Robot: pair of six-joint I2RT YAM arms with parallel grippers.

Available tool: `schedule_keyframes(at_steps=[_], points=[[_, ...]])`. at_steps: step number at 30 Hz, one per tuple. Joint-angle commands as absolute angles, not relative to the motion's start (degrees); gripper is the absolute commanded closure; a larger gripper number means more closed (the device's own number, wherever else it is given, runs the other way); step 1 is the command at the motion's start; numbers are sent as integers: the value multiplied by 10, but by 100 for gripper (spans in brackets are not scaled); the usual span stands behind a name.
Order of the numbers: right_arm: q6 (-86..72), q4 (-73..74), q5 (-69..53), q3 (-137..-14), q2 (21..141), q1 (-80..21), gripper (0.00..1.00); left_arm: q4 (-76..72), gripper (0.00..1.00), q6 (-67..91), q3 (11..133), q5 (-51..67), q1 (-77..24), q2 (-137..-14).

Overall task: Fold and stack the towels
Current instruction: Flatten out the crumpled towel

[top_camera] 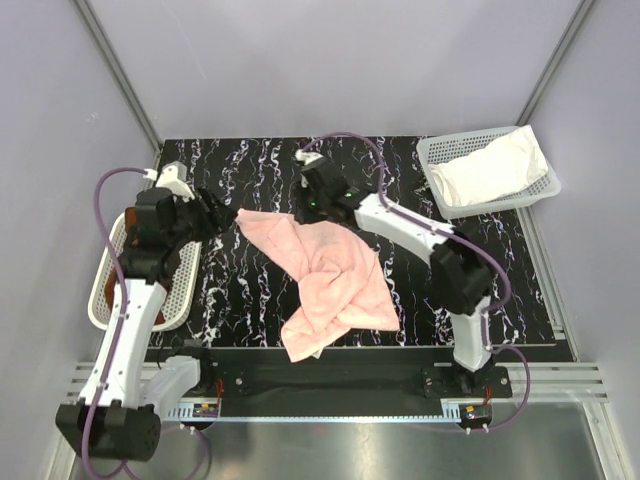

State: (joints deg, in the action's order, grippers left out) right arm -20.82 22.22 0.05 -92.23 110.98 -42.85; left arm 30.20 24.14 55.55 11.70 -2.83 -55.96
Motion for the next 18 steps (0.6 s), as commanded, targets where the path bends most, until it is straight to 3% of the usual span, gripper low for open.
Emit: schedule_keyframes(at_steps=[1, 9, 15, 18], points=[[-145, 214, 21, -1022, 1185, -456, 66, 240, 34, 297, 550, 183, -27, -514], [-104, 289, 32, -1241, 1371, -497, 64, 231, 34, 300, 522, 203, -26, -474], [-105, 313, 97, -1265, 1439, -517, 53, 246, 34, 280, 532, 191, -27, -475], [-105, 305, 112, -1247, 1446, -519, 53, 246, 34, 273, 531, 183, -26, -471]])
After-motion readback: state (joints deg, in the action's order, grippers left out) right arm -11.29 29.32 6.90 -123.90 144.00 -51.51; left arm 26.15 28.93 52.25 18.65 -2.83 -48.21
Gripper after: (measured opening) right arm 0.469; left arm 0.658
